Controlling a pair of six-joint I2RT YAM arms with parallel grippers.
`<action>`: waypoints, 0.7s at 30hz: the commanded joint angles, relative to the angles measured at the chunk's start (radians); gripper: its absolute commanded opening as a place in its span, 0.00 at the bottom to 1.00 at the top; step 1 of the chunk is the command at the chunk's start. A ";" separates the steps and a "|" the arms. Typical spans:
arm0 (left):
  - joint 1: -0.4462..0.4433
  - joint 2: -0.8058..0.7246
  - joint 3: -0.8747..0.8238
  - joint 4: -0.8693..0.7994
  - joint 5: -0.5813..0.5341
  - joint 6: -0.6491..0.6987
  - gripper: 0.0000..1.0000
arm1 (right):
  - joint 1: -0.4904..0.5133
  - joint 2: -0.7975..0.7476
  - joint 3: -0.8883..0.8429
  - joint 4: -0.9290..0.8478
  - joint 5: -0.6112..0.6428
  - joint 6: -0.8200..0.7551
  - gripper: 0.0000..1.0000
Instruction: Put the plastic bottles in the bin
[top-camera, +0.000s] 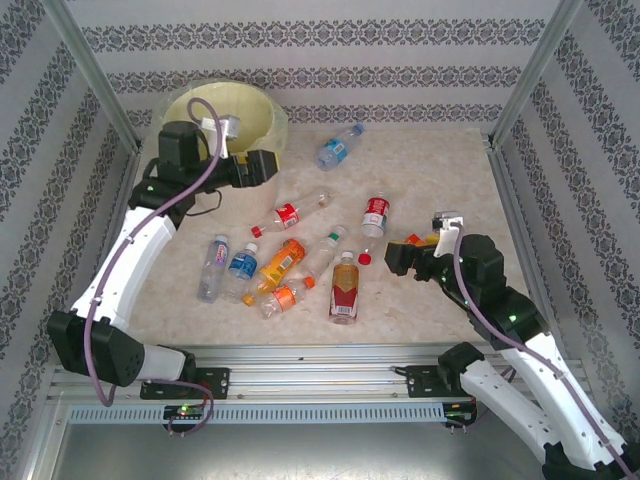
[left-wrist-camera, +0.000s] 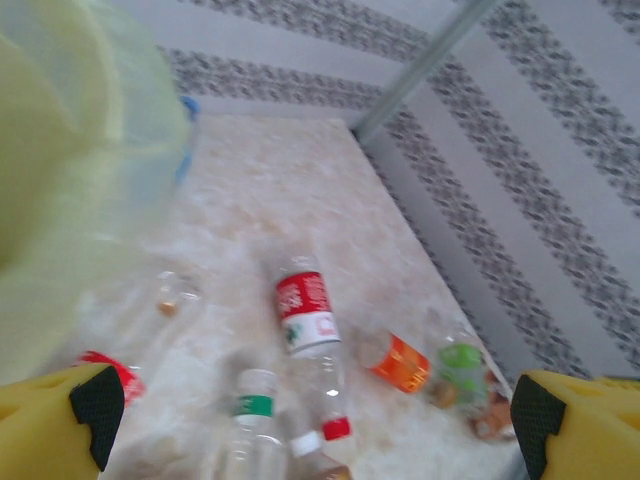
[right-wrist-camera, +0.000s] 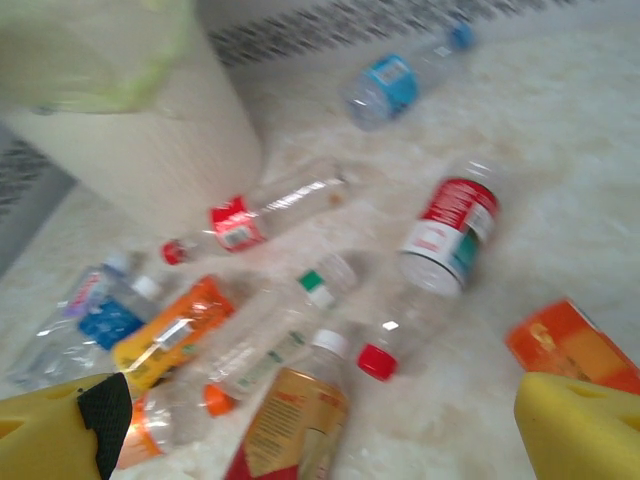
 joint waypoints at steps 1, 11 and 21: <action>-0.070 -0.035 -0.037 0.165 0.077 -0.032 1.00 | -0.005 0.041 0.061 -0.154 0.208 0.110 0.98; -0.229 -0.023 -0.141 0.177 0.048 0.001 1.00 | -0.010 0.234 0.168 -0.452 0.310 0.244 0.98; -0.284 -0.007 -0.130 0.098 0.041 0.063 1.00 | -0.012 0.273 0.029 -0.218 0.092 0.166 0.98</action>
